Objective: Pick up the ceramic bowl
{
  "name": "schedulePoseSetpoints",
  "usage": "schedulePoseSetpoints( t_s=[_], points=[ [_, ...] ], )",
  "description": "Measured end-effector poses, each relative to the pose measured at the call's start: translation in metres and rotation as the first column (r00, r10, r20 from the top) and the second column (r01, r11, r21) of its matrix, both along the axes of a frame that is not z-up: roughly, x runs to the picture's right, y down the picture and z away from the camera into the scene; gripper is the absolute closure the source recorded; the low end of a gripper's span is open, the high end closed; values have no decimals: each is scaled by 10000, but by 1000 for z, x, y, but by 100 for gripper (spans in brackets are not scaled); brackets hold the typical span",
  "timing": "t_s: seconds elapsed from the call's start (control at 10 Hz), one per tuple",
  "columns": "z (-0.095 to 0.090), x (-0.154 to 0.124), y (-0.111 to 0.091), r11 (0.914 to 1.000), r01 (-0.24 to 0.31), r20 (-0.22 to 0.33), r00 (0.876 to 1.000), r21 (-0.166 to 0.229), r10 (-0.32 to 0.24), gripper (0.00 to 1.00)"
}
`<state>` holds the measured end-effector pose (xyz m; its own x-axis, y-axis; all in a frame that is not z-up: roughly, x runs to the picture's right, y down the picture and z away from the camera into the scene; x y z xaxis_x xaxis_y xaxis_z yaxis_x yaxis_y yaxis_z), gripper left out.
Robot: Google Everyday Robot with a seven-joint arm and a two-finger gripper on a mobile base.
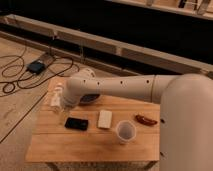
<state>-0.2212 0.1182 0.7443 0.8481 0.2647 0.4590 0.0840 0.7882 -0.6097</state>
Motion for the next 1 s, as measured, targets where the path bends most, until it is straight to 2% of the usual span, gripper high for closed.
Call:
schedulePoseSetpoints(
  t_s=[0.5, 1.0],
  points=[
    [74, 52, -8, 9936, 892, -763, 9935, 692, -839, 20],
    [124, 90, -20, 9821, 1629, -1110, 9821, 949, -1521, 20]
  ],
)
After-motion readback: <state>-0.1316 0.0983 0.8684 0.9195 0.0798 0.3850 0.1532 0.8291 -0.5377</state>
